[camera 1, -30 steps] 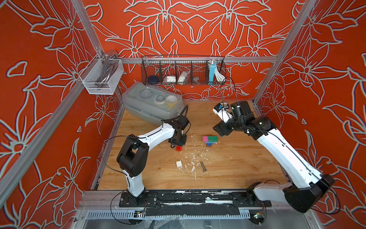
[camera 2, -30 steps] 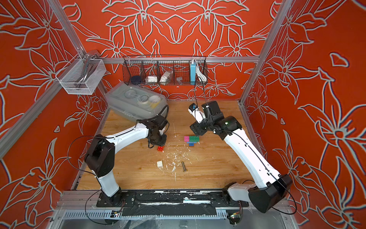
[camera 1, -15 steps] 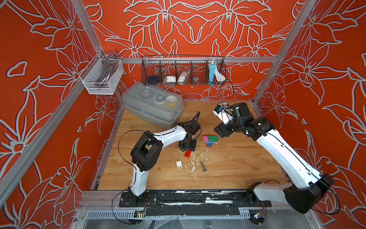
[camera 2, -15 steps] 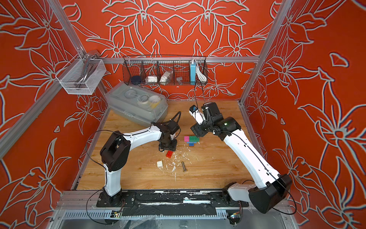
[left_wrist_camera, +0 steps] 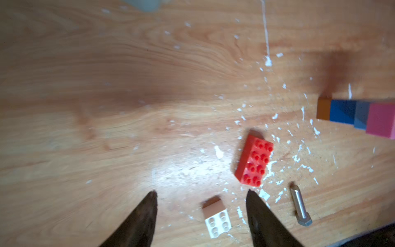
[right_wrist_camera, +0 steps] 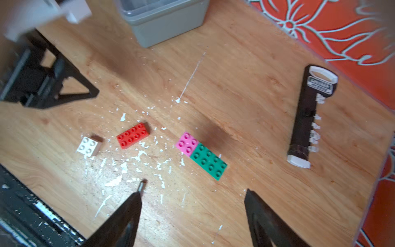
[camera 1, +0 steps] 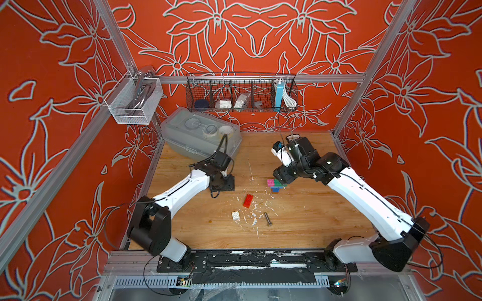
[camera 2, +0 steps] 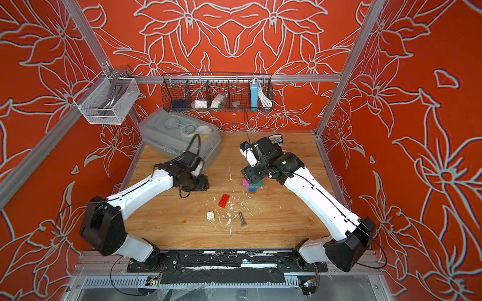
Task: Assemble a spoon with lego
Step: Place the lego brick at the center of the board, then pick up the lego brick from the center of the board.
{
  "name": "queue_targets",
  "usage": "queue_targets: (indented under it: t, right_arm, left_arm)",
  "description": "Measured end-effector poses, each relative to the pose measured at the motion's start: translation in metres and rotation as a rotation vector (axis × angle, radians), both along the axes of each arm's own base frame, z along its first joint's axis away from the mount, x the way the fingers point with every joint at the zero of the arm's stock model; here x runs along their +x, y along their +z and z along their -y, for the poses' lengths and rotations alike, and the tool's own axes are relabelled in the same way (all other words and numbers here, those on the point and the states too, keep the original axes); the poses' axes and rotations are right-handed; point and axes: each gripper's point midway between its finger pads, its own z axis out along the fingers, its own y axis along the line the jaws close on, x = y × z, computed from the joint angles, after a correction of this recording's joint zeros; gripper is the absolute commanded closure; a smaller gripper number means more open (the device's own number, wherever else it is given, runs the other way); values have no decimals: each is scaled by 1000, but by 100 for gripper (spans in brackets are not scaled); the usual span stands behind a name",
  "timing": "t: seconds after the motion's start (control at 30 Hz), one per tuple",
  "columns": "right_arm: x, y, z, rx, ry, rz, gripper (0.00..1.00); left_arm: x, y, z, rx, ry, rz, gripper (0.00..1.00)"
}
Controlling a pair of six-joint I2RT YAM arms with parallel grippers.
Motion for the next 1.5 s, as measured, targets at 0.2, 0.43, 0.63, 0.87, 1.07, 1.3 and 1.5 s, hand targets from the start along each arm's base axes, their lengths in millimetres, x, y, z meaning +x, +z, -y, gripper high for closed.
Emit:
queue_targets:
  t: [0.2,0.43,0.63,0.87,1.07,1.3,1.5]
  right_arm:
    - [-13,-60,-59,-61,7,-157,22]
    - [-4,-135,-106,-186,-2,-261,21]
    - [13,-165,-126,-234,-26,-275,20]
    - [11,-194,-124,-342,-28,-284,19]
    - [1,-211,-110,-412,-28,-309,18]
    - [-12,-216,-94,-454,-28,-341,26]
    - [-16,-203,-97,-416,-15,-350,39]
  left_arm:
    - [-15,-4,-44,-46,106,35,33]
    - [-33,-22,-60,-91,145,34,32]
    - [-43,-28,-61,-115,138,39,31]
    - [-40,-24,-59,-127,128,61,31]
    - [-40,-24,-58,-134,124,63,31]
    - [-39,-23,-57,-134,123,65,31]
    - [-39,-23,-57,-132,119,66,31]
